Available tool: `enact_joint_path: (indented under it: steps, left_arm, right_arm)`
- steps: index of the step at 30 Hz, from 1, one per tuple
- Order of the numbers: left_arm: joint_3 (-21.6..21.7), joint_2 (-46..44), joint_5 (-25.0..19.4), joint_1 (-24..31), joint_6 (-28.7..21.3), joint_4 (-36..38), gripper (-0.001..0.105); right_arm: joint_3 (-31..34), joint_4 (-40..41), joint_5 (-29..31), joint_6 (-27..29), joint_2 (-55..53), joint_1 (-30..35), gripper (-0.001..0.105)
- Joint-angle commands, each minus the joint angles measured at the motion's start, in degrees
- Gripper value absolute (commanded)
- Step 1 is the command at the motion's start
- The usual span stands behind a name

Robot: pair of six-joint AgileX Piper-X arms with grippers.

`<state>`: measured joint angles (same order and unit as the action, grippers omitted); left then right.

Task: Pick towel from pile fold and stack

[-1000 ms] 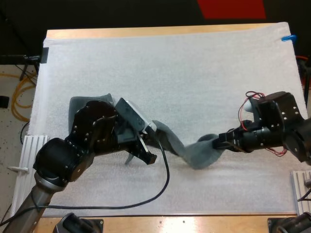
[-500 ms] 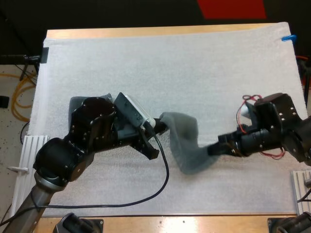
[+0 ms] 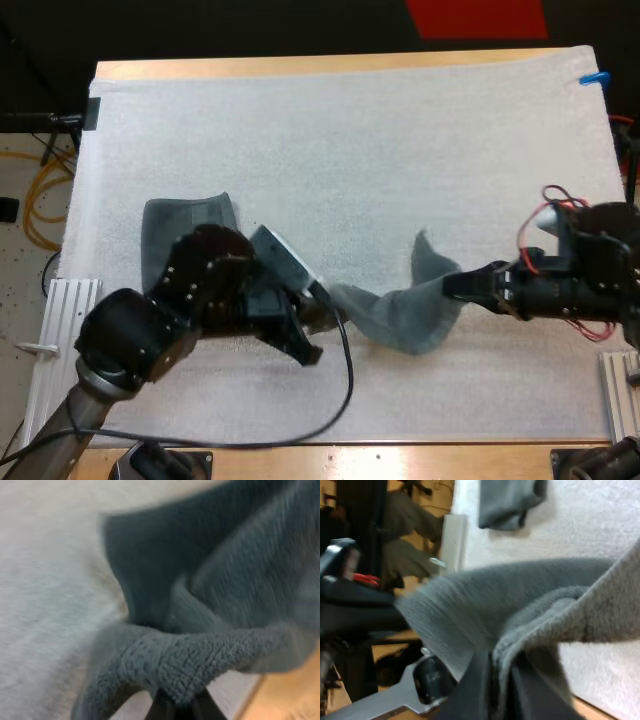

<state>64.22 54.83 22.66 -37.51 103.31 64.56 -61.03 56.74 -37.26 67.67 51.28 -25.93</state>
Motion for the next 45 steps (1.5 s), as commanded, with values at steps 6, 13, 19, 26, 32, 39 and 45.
enact_joint_path:
  steps: [6,13,19,26,32,39,45]
  left_arm:
    - [0.28,-1.62,-6.64,-7.14,3.38,1.81,0.0]
    - [0.28,-5.5,-6.15,-8.66,8.78,2.14,0.0]
    - [0.03,-6.46,-7.08,-8.66,9.35,4.33,0.0]
    - [-4.66,-1.41,-13.32,-4.76,3.45,-1.5,0.0]
    - [-10.32,8.47,-9.92,7.16,-3.41,-15.7,0.0]
    - [-10.64,24.3,-0.08,19.2,-8.43,-30.86,0.0]
    - [-10.57,34.06,3.68,23.48,-8.42,-40.32,0.0]
  right_arm:
    - [-0.28,4.04,1.64,-1.29,-5.94,-0.07,0.0]
    - [-0.28,12.74,1.94,-3.02,-9.28,-0.07,0.0]
    - [0.7,17.18,4.4,-2.83,-9.65,-0.07,0.0]
    - [8.93,6.73,12.39,-2.21,-4.87,0.05,0.0]
    - [14.96,-17.22,19.92,-2.33,7.57,2.15,0.0]
    - [15.19,-39.78,18.4,-2.33,27.28,6.79,0.0]
    - [15.06,-51.52,19.98,-4.14,37.49,7.75,0.0]
